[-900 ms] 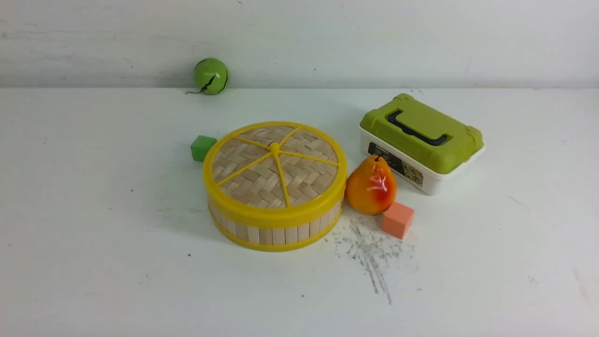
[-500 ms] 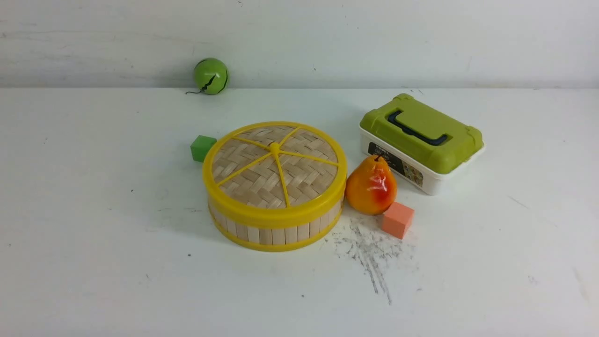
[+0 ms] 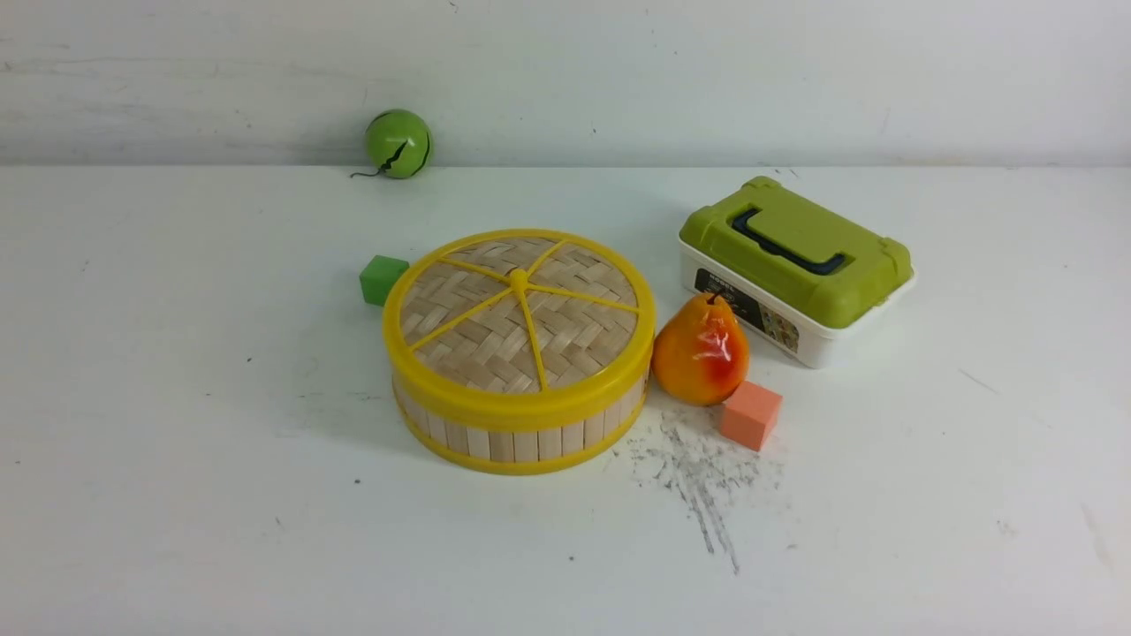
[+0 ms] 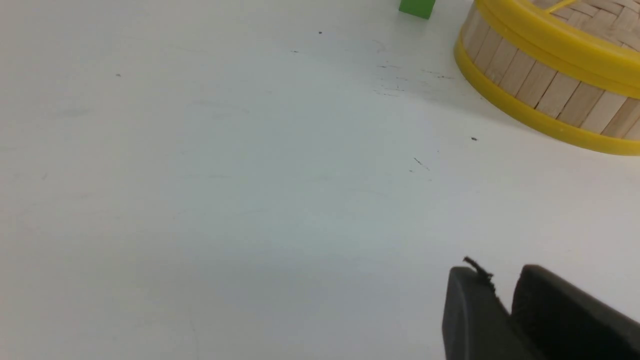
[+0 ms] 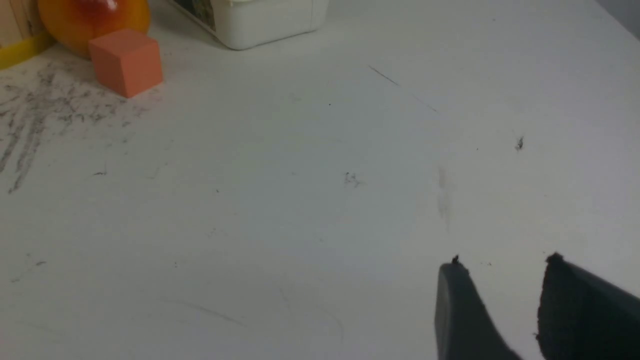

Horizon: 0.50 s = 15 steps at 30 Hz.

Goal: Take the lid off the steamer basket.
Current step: Use the left arm to lift the lid of the steamer

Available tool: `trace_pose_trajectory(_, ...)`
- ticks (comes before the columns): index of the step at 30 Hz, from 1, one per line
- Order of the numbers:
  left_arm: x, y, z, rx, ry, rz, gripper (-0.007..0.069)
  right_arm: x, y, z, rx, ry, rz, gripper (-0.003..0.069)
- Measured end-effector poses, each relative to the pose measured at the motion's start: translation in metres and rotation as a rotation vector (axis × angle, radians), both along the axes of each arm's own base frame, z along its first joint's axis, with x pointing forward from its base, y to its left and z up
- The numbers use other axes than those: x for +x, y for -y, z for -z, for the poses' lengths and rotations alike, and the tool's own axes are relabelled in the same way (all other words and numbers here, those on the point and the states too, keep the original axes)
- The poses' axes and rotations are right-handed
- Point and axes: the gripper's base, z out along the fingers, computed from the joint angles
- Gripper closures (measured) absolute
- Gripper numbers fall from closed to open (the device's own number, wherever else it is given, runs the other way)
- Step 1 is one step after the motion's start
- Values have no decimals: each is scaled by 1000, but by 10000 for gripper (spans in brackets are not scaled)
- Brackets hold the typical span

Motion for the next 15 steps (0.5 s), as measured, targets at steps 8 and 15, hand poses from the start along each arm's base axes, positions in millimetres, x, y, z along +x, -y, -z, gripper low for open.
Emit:
trace_pose_trajectory(8,0,0,0,3,0,0,495,0,0,0,0,0,0,419)
trace_pose_trajectory(15,1,-1,-4,24,47,-5,492,0,0,0,0,0,0,419)
